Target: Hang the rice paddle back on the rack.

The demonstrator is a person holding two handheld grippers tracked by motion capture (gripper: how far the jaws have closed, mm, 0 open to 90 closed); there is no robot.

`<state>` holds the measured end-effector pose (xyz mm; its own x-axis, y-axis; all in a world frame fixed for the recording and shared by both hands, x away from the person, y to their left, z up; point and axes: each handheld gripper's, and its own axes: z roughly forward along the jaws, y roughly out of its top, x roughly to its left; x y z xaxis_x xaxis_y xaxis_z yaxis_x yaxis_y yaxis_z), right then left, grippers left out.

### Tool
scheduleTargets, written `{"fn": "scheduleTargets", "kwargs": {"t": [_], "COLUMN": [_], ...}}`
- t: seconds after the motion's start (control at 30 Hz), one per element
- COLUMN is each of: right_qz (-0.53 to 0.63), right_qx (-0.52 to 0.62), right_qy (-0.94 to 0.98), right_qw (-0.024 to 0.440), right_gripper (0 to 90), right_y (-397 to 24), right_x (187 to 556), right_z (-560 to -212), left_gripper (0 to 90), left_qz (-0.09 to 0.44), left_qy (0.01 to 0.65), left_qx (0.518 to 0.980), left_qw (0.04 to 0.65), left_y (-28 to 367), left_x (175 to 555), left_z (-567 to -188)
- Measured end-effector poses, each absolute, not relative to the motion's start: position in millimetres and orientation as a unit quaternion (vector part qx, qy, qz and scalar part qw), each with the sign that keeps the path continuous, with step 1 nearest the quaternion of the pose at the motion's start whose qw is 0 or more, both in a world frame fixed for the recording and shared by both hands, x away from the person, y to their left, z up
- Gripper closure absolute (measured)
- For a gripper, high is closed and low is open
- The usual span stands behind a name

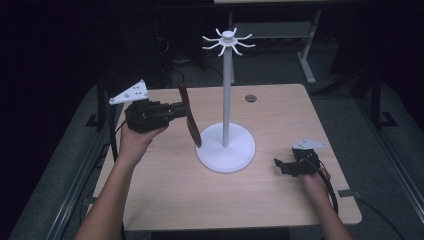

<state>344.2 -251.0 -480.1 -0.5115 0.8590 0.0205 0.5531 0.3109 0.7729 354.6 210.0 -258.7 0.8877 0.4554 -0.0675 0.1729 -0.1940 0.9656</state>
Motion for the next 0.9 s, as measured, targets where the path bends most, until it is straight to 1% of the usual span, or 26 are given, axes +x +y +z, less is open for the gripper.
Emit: {"fn": "scheduleTargets", "kwargs": {"t": [0.37,0.6,0.9], "right_qz": [0.376,0.377,0.377], "right_qx": [0.45,0.45,0.45], "right_qy": [0.784,0.784,0.784], "right_qw": [0.203,0.203,0.203], "right_gripper": [13.2,13.2,13.2], "right_y": [-251,-251,-251], "right_x": [344,344,344], "right_z": [-480,-480,-480], "left_gripper": [76.4,76.5,76.5], "left_qz": [0.128,0.132,0.138], "left_qy": [0.192,0.179,0.169], "left_qx": [0.761,0.761,0.766], "left_qw": [0.607,0.609,0.605], "left_y": [202,191,176], "left_x": [370,379,388], "left_z": [-234,-212,-194]}}
